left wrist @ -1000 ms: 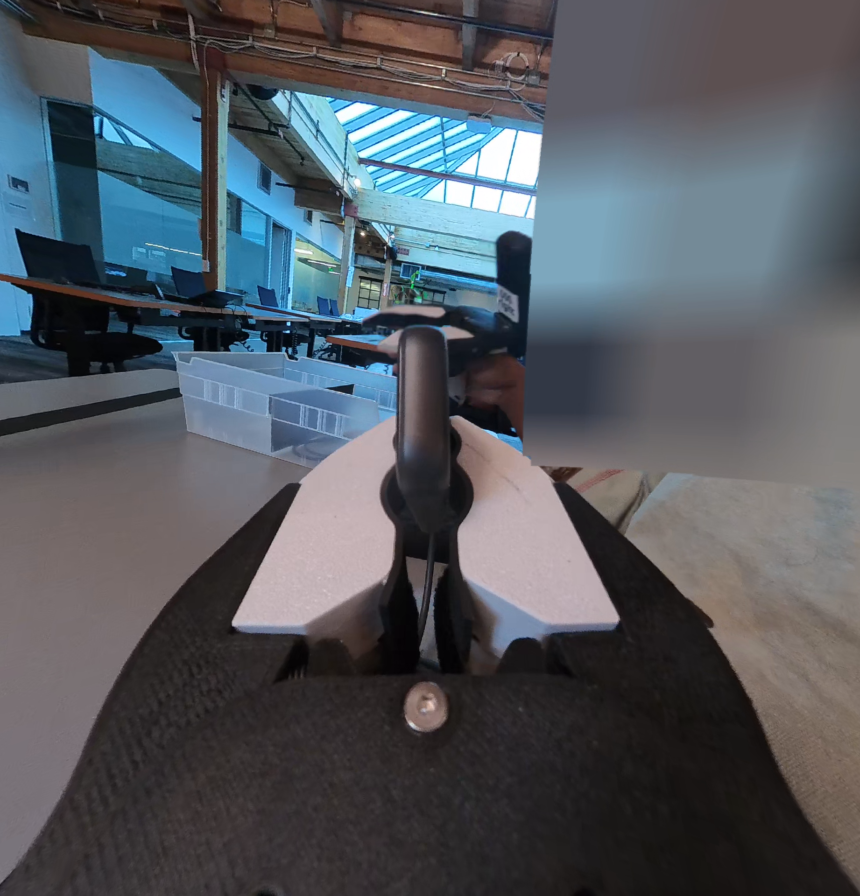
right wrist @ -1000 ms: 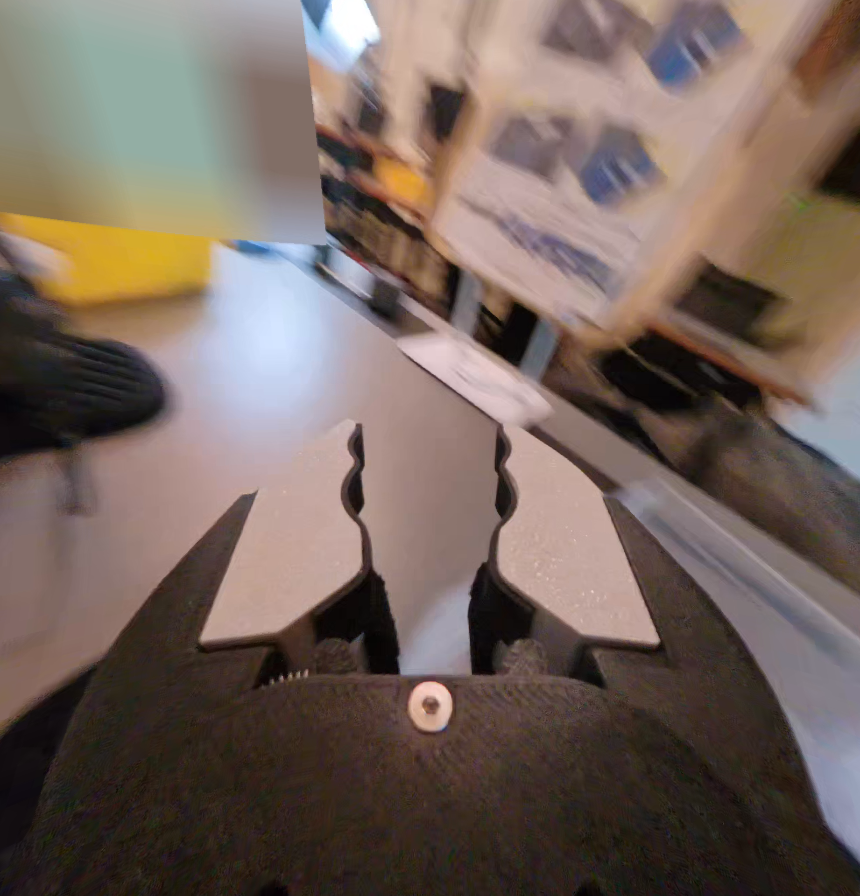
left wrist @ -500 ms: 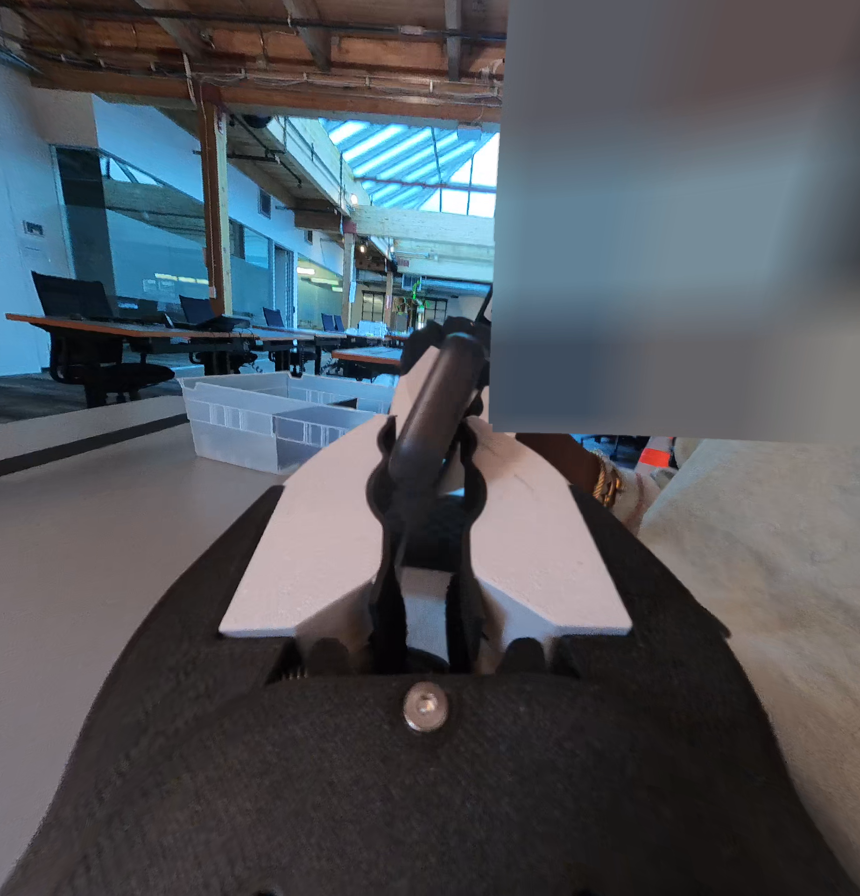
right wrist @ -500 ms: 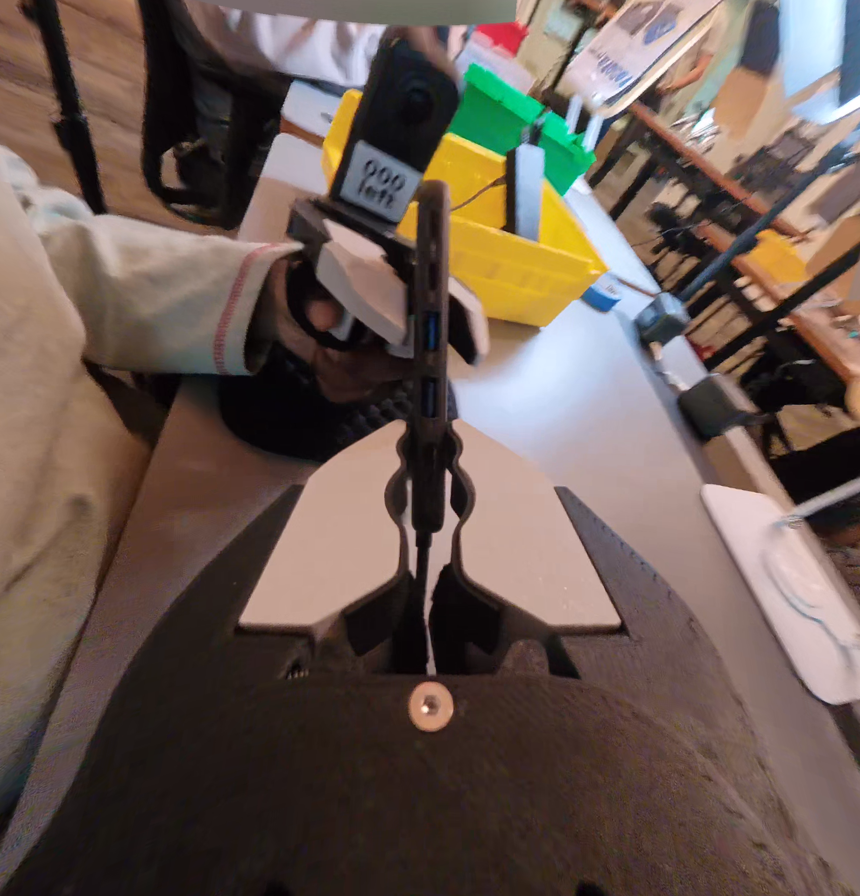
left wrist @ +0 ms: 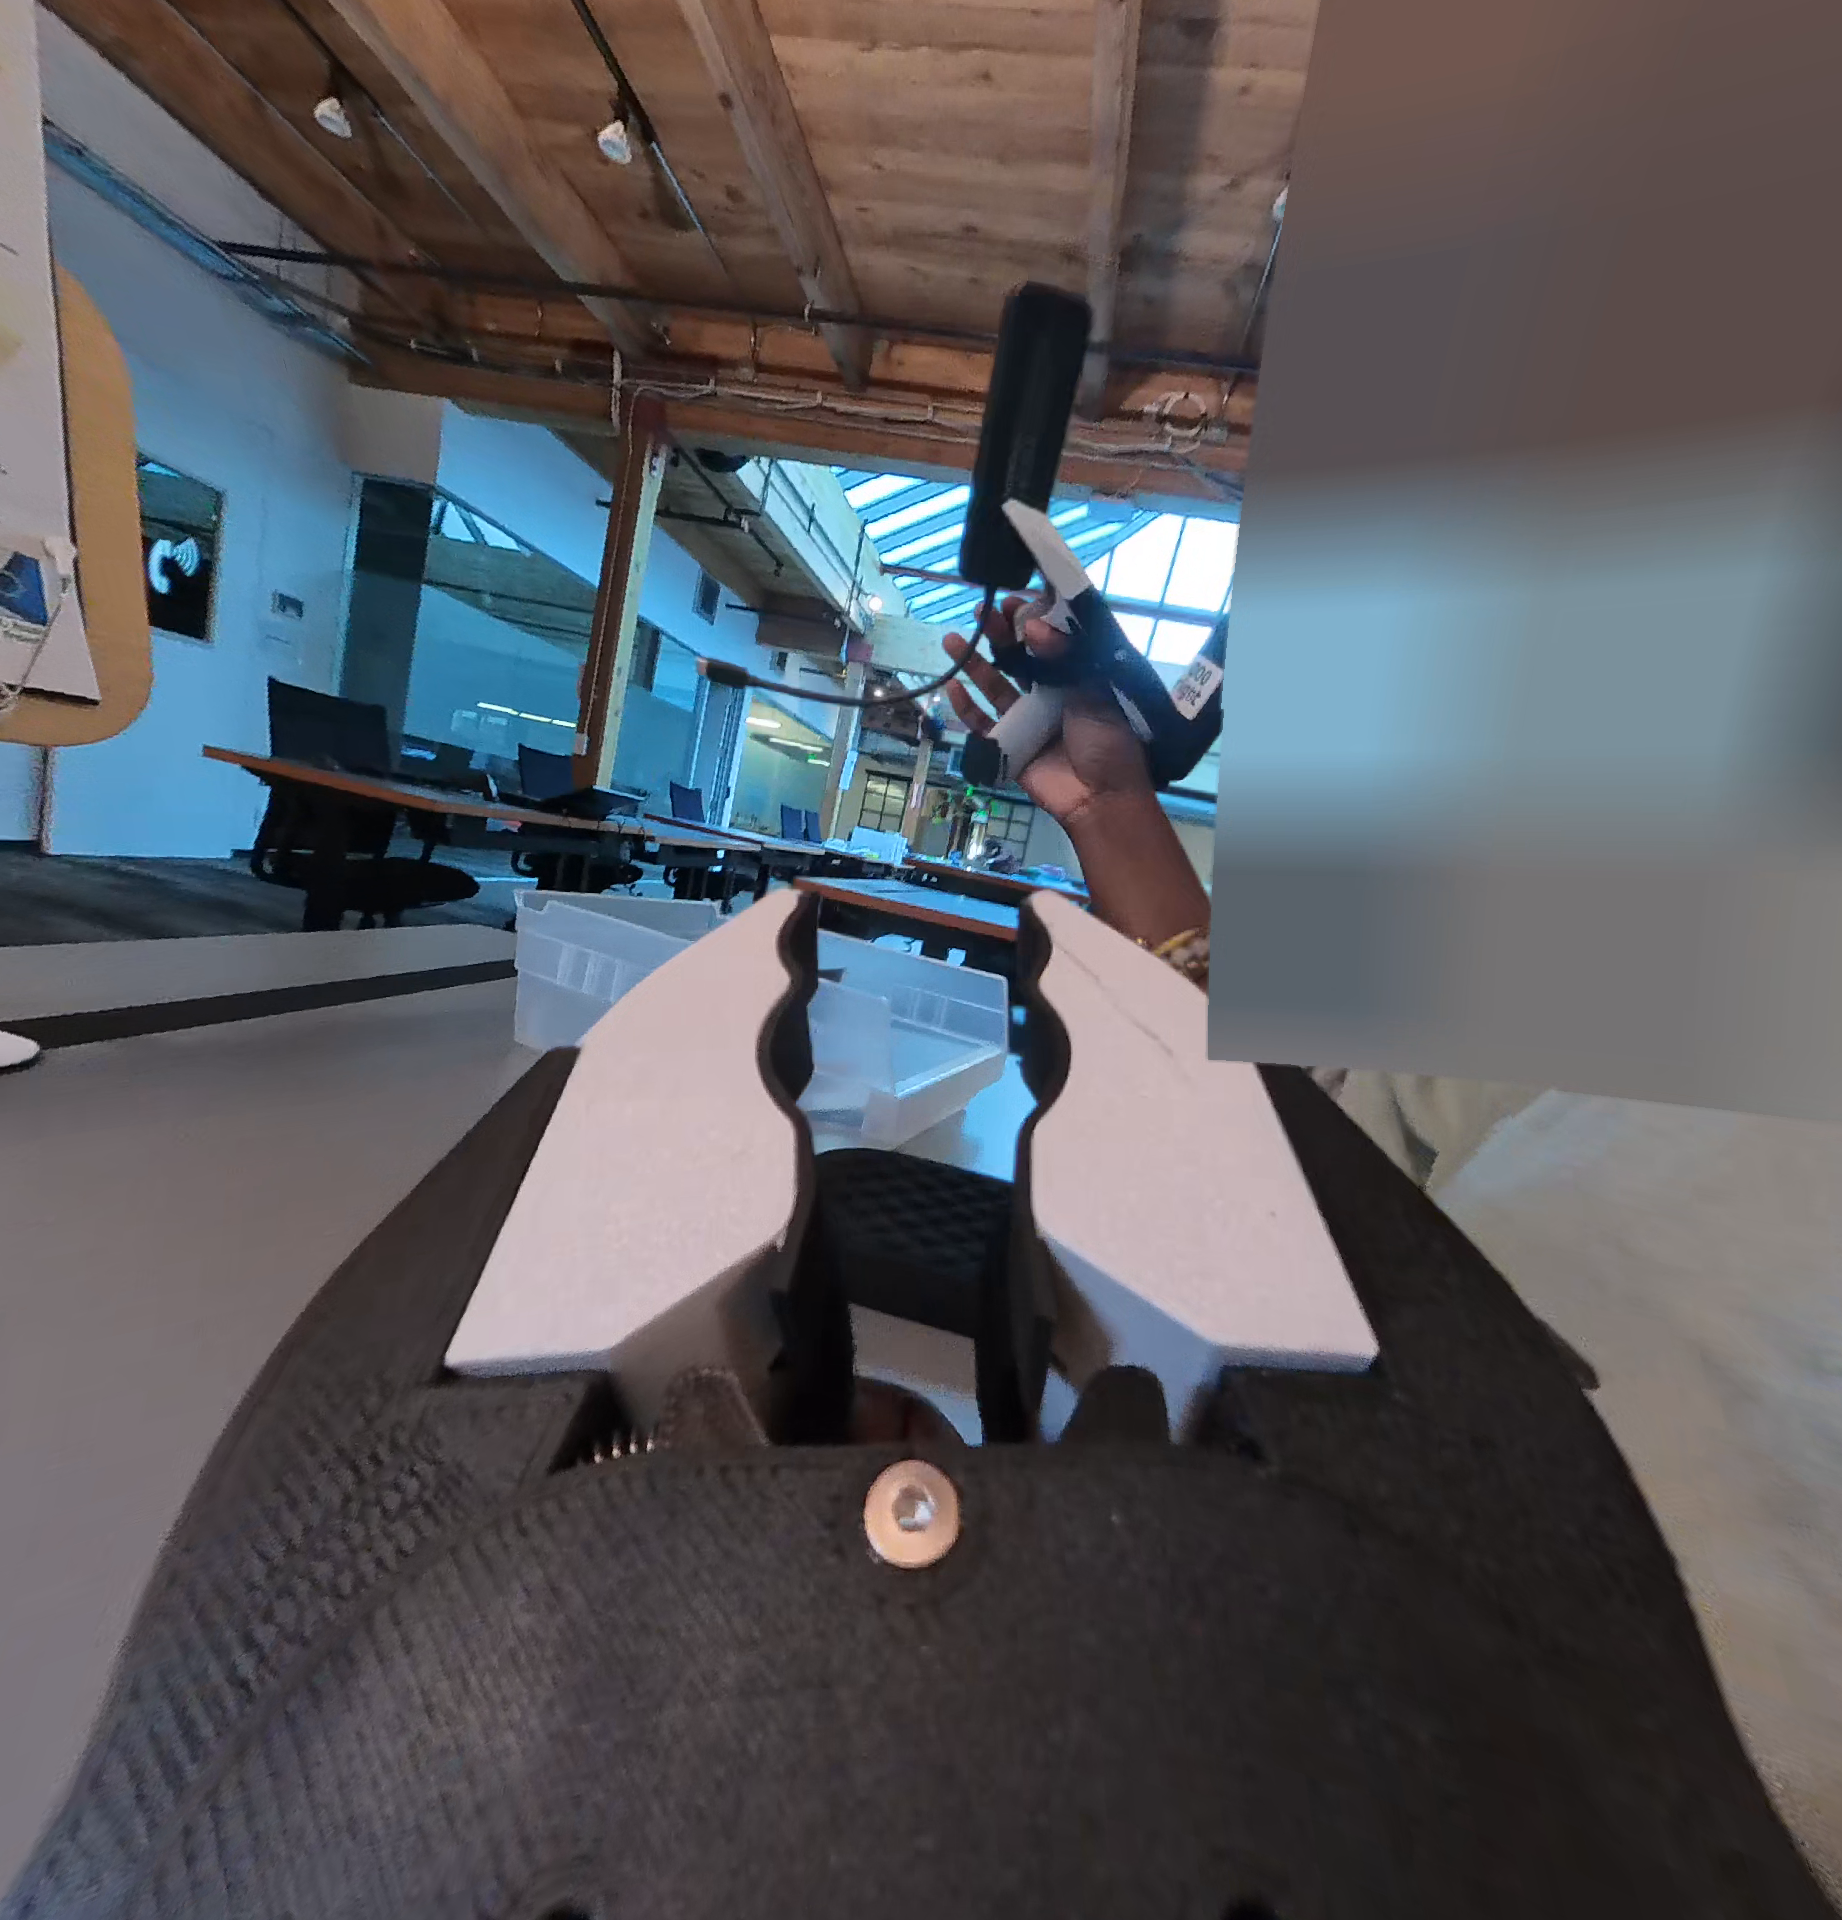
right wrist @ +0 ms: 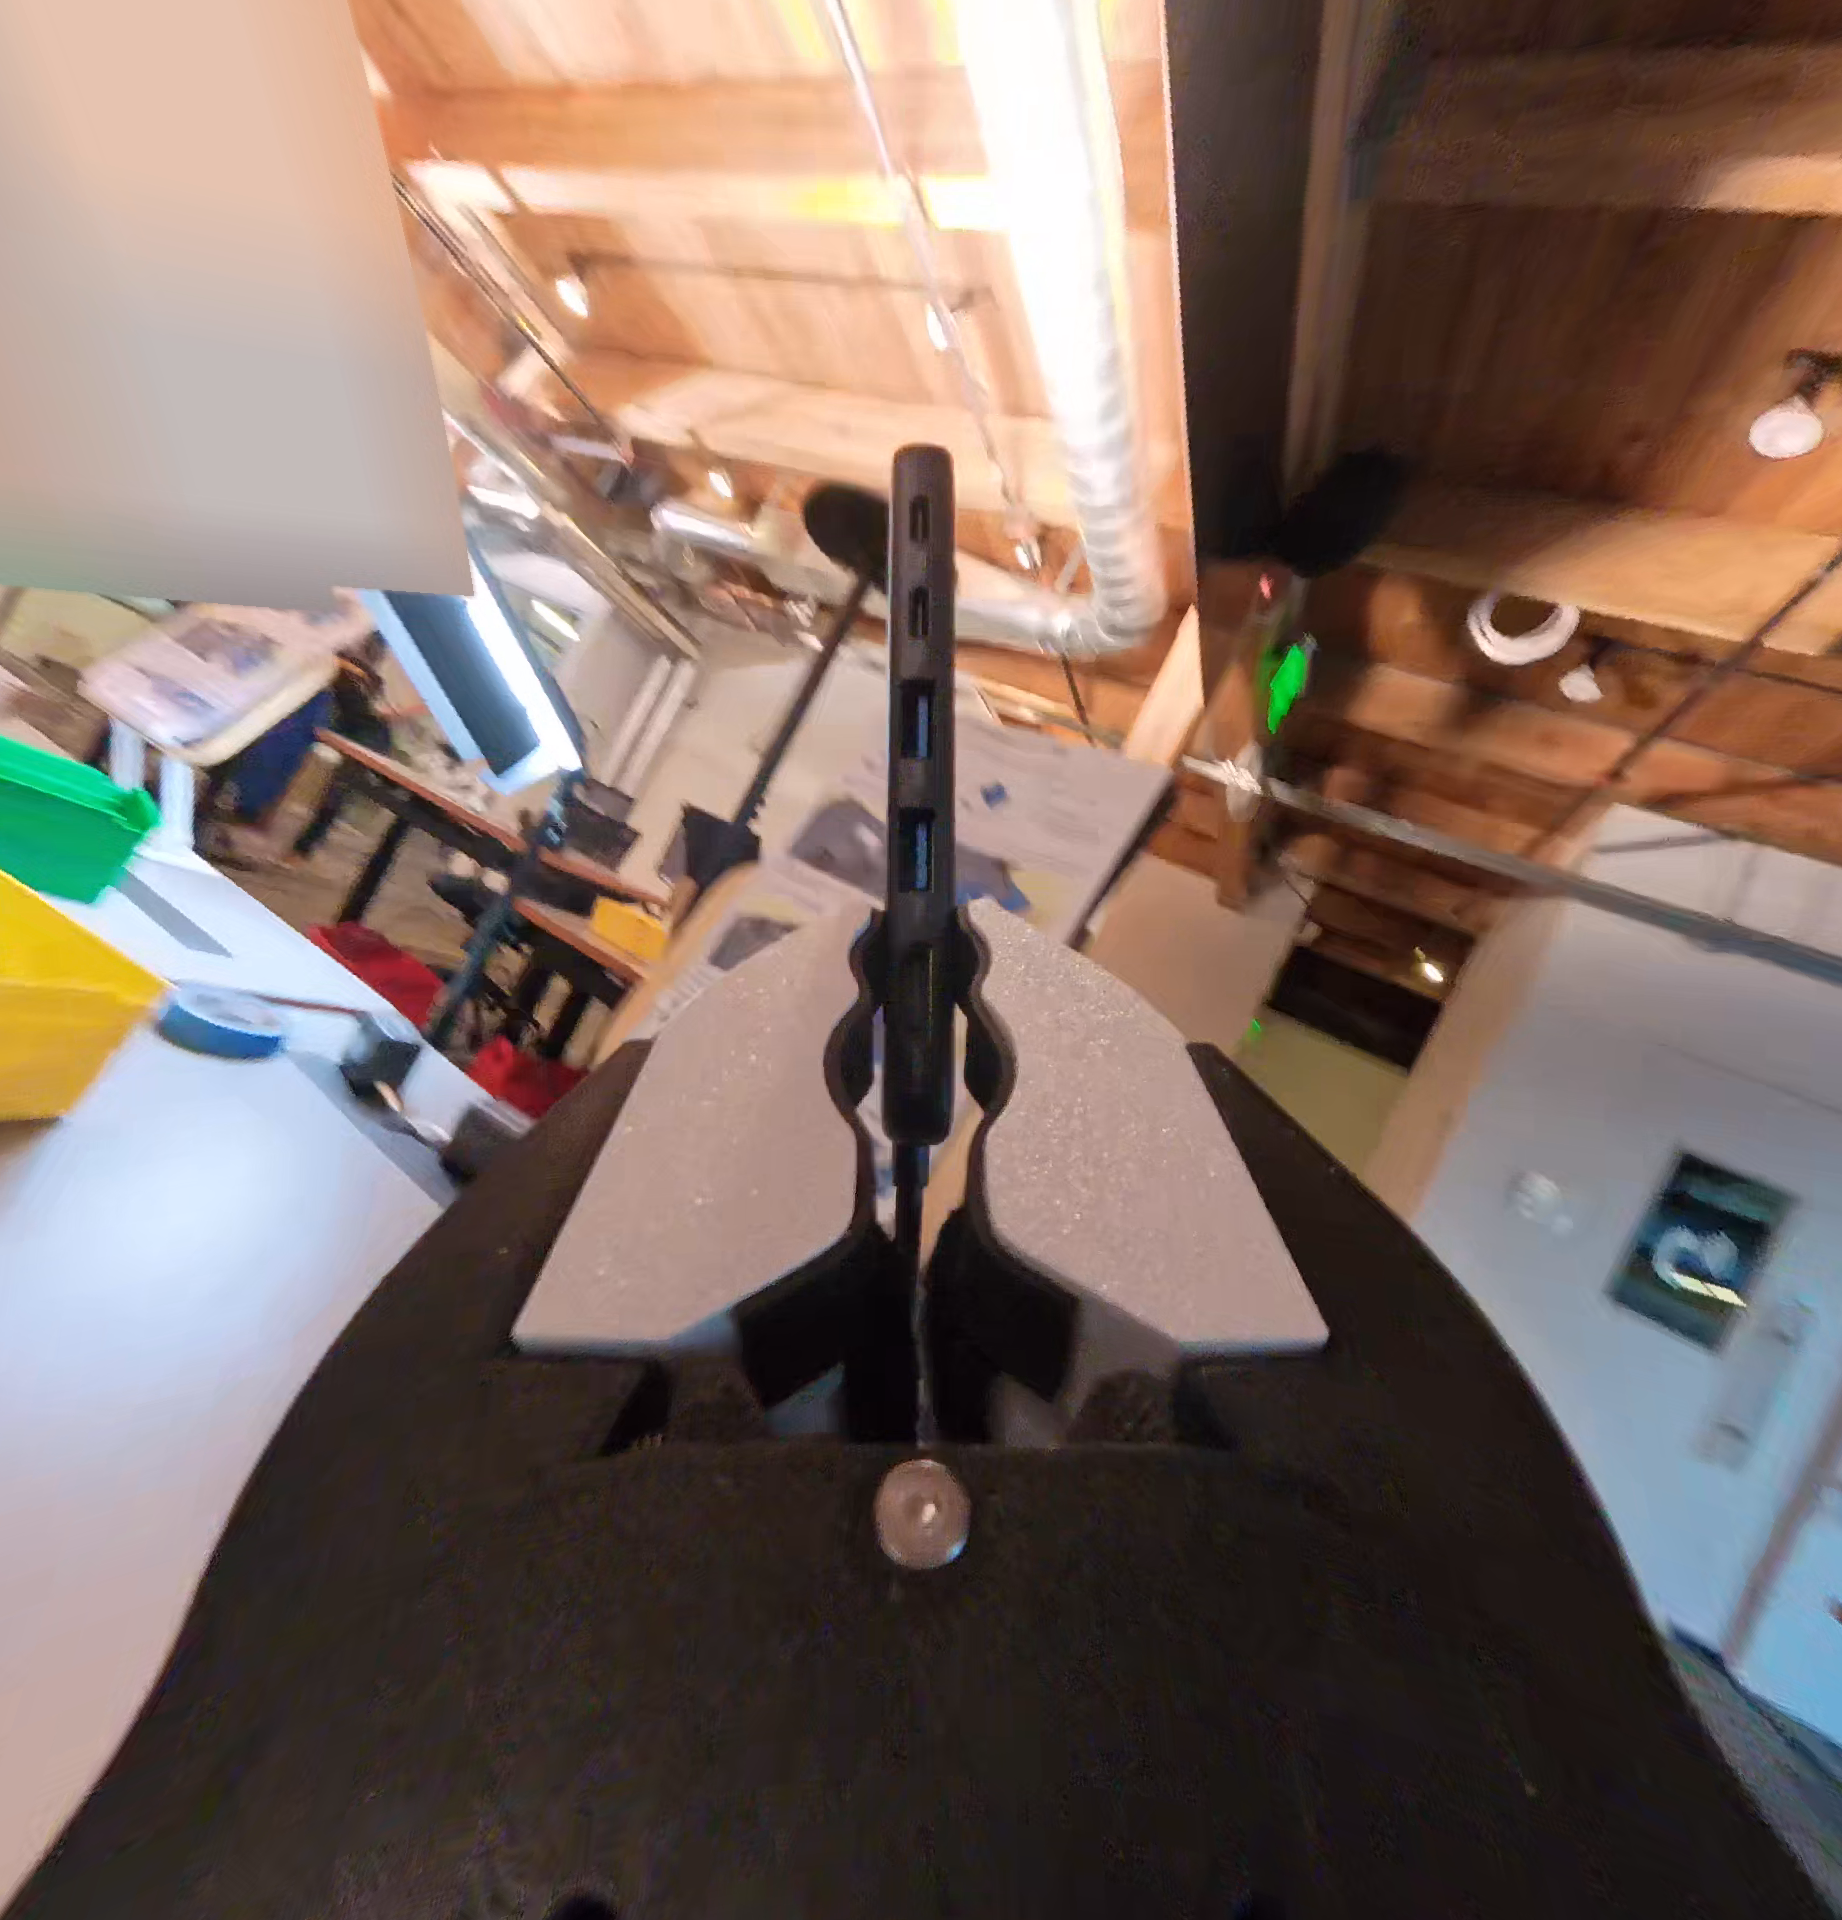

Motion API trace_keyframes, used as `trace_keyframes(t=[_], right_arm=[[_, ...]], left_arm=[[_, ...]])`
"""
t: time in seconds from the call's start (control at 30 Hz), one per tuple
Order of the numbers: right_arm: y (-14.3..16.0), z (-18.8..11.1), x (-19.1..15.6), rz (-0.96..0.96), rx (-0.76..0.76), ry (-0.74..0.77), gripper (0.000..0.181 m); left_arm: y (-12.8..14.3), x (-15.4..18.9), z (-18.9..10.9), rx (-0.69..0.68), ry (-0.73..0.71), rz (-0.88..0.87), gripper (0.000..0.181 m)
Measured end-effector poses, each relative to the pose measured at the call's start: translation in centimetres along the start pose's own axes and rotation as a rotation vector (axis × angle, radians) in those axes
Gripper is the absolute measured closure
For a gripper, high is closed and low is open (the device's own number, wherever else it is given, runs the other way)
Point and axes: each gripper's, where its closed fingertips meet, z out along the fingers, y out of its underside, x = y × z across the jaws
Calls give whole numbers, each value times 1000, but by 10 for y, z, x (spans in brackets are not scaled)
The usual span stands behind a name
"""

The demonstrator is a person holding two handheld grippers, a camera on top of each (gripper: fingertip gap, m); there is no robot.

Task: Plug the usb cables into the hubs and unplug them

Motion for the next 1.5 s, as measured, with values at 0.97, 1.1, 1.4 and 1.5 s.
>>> trace_keyframes(t=[0.97, 1.1, 1.4, 1.5], right_arm=[[214, -42, 44, -5, -831, 83, 131], [121, -14, -5, 179, -400, 77, 127], [70, -25, -172, 428, -45, -151, 129], [109, -28, -203, 459, -118, -194, 127]], left_arm=[[5, -8, -1, -27, -35, -23, 146], [6, -8, -1, -29, -38, -22, 146], [10, -7, 1, -52, -39, 0, 146], [10, -6, 1, -53, -39, 7, 146]])
